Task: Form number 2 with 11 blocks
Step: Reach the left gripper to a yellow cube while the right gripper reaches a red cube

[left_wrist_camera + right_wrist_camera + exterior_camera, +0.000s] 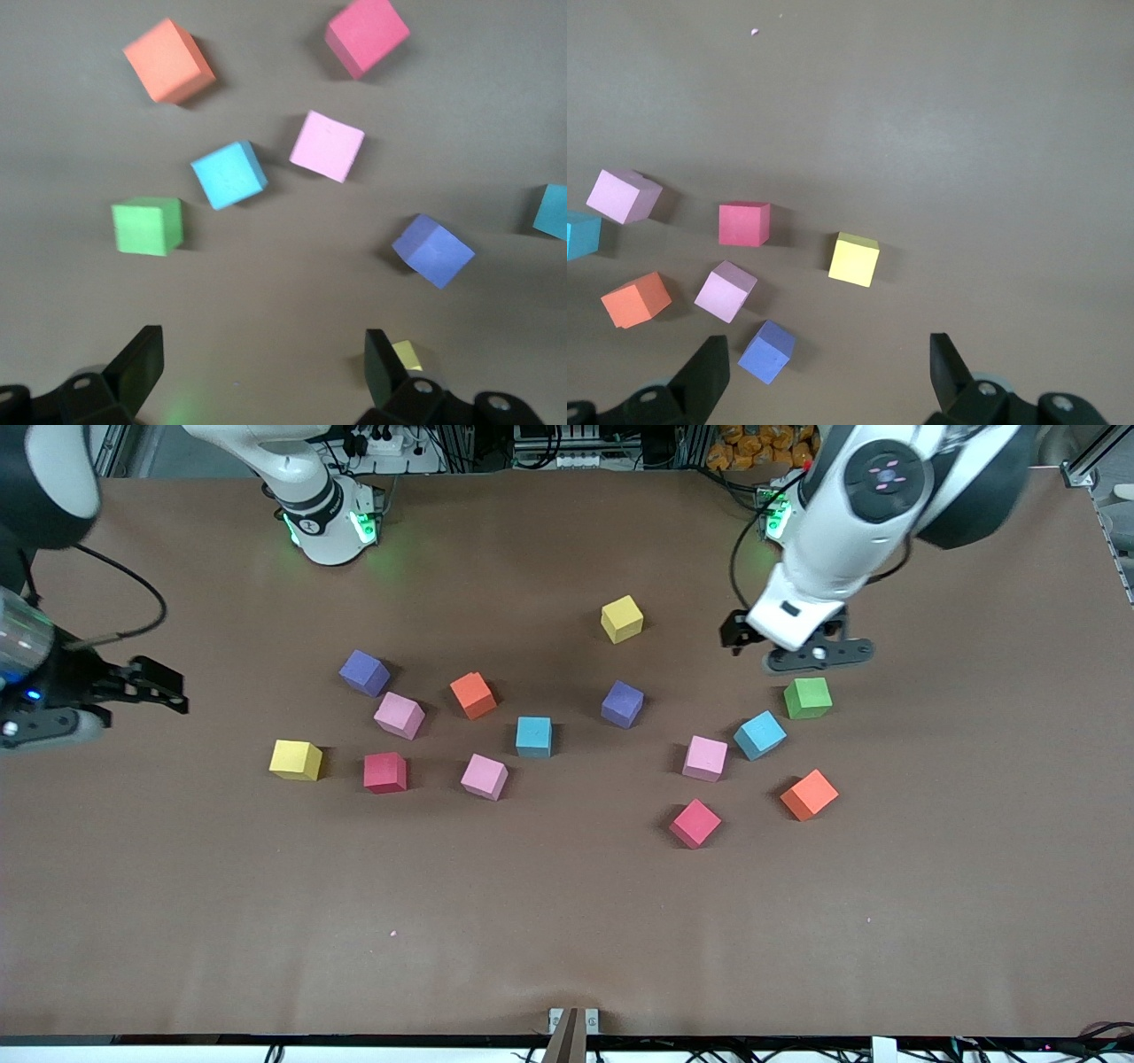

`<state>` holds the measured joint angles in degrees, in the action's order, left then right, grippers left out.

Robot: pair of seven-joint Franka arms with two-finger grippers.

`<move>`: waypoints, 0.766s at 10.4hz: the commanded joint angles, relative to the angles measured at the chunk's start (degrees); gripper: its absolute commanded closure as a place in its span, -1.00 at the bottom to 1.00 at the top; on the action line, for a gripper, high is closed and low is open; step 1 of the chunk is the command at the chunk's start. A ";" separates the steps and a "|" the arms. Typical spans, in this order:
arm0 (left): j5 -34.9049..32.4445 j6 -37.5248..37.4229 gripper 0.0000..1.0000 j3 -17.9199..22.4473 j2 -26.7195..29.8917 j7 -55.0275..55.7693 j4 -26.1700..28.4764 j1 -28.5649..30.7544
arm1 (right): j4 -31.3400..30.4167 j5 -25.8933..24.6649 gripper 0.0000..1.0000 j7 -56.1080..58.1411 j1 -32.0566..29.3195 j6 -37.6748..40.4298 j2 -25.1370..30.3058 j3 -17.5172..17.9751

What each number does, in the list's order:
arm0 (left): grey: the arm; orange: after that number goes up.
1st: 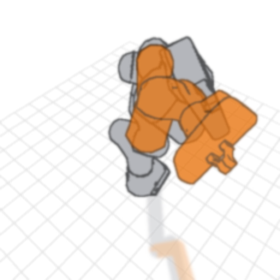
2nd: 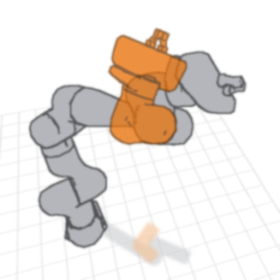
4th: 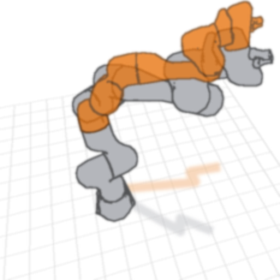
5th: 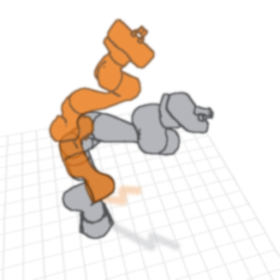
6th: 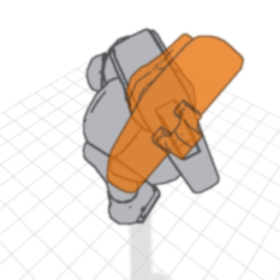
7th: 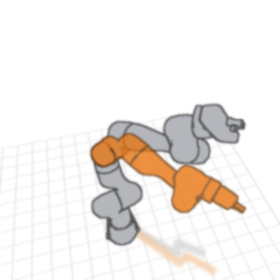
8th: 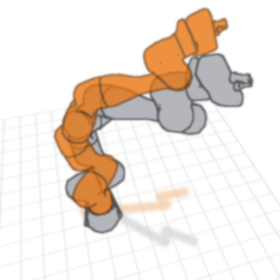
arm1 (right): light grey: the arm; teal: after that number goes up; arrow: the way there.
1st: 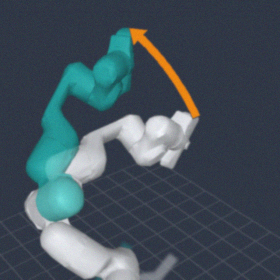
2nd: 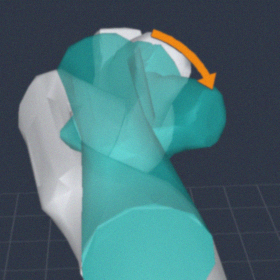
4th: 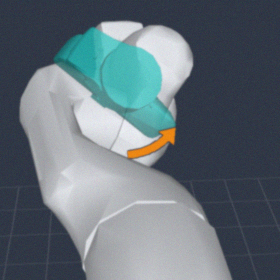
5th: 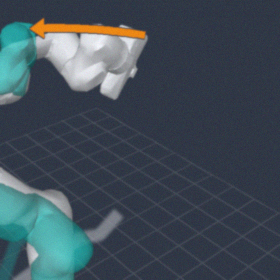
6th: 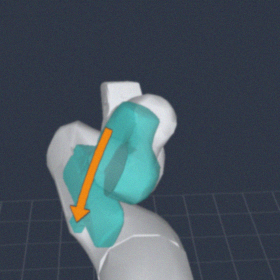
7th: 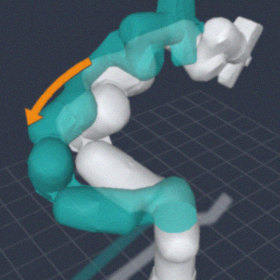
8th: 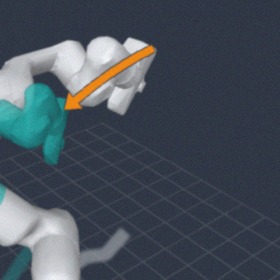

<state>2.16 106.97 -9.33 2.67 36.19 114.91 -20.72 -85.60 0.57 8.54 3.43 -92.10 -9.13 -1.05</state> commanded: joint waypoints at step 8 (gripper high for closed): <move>2.32 26.70 -1.00 -5.88 -6.52 27.50 17.54 -12.05 | -7.10 0.22 -1.00 -1.67 7.38 -3.42 -7.30 0.00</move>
<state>3.66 131.35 -15.39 -1.13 60.34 132.71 -30.76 -89.48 0.70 8.31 10.75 -93.19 -17.45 -0.87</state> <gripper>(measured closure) 0.000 0.000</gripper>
